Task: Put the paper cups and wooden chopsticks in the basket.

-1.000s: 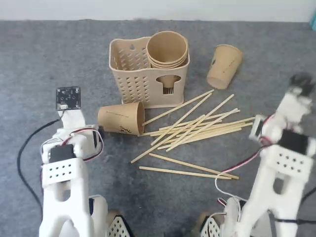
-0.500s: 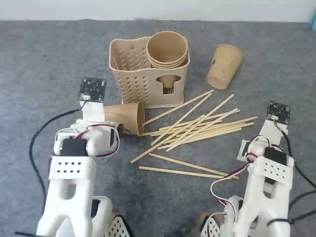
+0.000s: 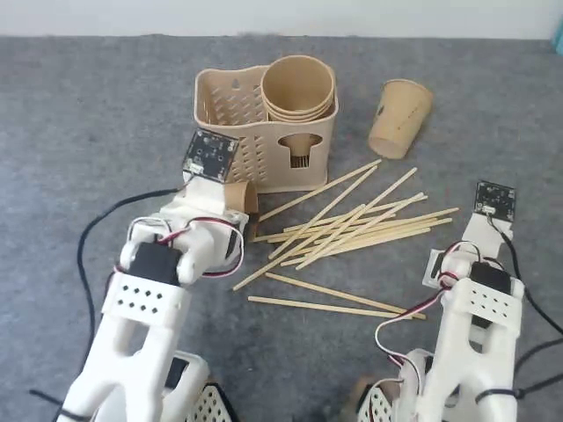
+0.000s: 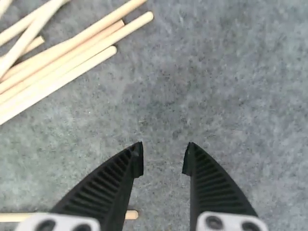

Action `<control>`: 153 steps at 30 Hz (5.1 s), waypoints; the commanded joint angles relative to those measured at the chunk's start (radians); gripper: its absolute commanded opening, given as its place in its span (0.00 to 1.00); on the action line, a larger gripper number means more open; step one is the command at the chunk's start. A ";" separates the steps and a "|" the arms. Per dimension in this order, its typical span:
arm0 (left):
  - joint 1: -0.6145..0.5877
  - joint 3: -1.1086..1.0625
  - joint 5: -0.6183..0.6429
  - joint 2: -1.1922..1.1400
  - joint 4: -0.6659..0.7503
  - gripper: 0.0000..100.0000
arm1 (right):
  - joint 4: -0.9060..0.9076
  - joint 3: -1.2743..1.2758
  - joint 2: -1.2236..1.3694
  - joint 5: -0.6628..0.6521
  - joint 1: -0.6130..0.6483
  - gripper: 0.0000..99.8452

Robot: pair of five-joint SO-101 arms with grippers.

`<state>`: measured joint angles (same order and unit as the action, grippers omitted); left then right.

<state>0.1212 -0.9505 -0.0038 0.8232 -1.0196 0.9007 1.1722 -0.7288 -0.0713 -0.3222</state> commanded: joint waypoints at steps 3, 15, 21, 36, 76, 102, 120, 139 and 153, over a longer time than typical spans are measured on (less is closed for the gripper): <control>0.009 -0.093 -0.043 0.025 0.180 0.21 | -0.012 -0.006 -0.042 -0.014 -0.010 0.16; -0.106 -0.226 -0.117 0.025 0.336 0.20 | -0.008 -0.005 -0.042 -0.015 -0.013 0.16; -0.173 -0.226 -0.118 0.025 0.336 0.20 | -0.008 0.003 -0.044 -0.015 -0.015 0.16; -0.364 -0.262 -0.117 0.031 0.433 0.20 | 0.004 0.006 -0.044 -0.015 -0.015 0.16; -0.241 0.958 0.463 -0.210 -0.292 0.01 | -0.005 0.006 -0.044 -0.015 -0.015 0.16; 0.075 1.748 0.542 -0.953 -0.402 0.01 | -0.079 0.034 -0.044 -0.057 -0.008 0.16; 0.075 1.761 0.348 -0.997 -0.523 0.25 | -0.079 0.032 -0.044 -0.057 -0.008 0.16; -0.269 1.477 0.172 -0.770 -0.715 0.13 | -0.033 -0.087 0.001 -0.025 -0.062 0.04; -0.293 0.331 0.106 -0.107 -0.175 0.13 | 0.269 -0.921 0.572 0.095 -0.054 0.02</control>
<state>-0.1565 -0.2493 0.1327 0.5347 -1.4231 1.1063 0.5278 -0.2516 -0.0238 -0.3713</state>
